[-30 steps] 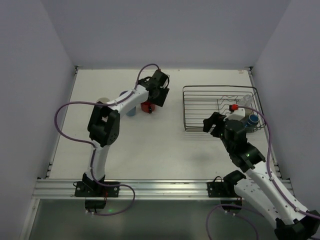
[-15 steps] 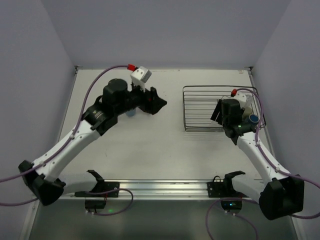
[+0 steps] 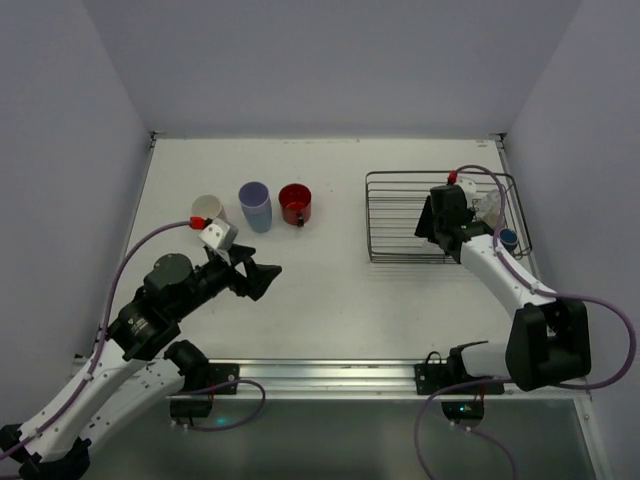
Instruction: Unload the cups from the dish rack
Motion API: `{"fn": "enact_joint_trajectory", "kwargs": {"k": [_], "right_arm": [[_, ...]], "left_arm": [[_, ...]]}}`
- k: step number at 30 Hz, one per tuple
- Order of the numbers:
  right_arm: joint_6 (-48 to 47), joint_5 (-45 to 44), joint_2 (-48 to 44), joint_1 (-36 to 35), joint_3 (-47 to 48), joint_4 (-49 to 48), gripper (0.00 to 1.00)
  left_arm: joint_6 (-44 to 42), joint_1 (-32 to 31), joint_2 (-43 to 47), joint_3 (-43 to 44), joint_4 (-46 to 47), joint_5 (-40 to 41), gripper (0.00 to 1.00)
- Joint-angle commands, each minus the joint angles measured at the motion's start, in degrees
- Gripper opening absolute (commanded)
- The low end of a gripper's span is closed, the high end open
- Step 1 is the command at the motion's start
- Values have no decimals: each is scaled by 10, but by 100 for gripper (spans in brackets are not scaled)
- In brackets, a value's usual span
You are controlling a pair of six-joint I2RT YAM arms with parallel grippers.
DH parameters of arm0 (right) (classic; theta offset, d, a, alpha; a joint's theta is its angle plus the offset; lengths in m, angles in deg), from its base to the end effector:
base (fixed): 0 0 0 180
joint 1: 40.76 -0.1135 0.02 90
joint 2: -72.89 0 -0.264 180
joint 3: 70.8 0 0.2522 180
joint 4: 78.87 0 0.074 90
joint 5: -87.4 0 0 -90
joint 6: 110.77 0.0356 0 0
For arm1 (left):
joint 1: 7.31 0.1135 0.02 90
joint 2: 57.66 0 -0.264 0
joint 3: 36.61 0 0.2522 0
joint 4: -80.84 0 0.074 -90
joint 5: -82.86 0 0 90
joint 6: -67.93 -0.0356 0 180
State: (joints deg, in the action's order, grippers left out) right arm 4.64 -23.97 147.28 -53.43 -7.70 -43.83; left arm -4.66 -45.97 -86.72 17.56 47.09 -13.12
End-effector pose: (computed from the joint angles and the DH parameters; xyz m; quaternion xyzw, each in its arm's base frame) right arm 0.2665 0.0466 0.2409 0.1697 0.8989 -0.0435 0.4016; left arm 0.0959 -0.0815 0.3323 0.1731 0.7381 -0.3409 0.5560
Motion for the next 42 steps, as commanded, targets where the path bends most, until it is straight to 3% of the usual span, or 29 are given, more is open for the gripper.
{"fn": "enact_joint_trajectory", "kwargs": {"k": [1,4,8,11,18,22,25,28,29,31,32,36,39,42], "right_arm": [[-8,2,29,4,49,10,65],[-3,19,62,4,69,37,66],[0,6,70,4,52,42,77],[-4,3,66,4,40,42,80],[-9,11,77,4,48,50,68],[-19,13,94,4,61,69,84],[-23,21,98,4,58,72,84],[-23,30,97,4,57,75,77],[-20,31,96,4,56,76,68],[-19,30,91,4,56,73,61],[-18,29,89,4,56,71,51],[-15,21,62,4,54,41,33],[-12,33,16,4,43,-2,25],[-10,67,-41,3,13,-56,24]], "left_arm": [[0,2,-6,-7,-21,40,82],[-9,2,-13,-7,-5,26,82],[-11,3,-21,-3,-15,26,82],[-12,3,-17,-6,-17,21,82],[-9,3,-11,-9,-15,17,82],[-7,3,-13,-10,-15,14,82],[-7,4,-15,-10,-14,17,82],[-7,4,-20,-9,-14,15,82],[-7,3,-19,-9,-15,16,82],[-7,4,-16,-11,-16,14,82],[-8,4,-11,-11,-16,14,82],[-5,4,-11,-13,-13,13,82],[-1,4,-20,-12,-11,6,82],[8,3,-27,-9,-7,-3,82]]}}
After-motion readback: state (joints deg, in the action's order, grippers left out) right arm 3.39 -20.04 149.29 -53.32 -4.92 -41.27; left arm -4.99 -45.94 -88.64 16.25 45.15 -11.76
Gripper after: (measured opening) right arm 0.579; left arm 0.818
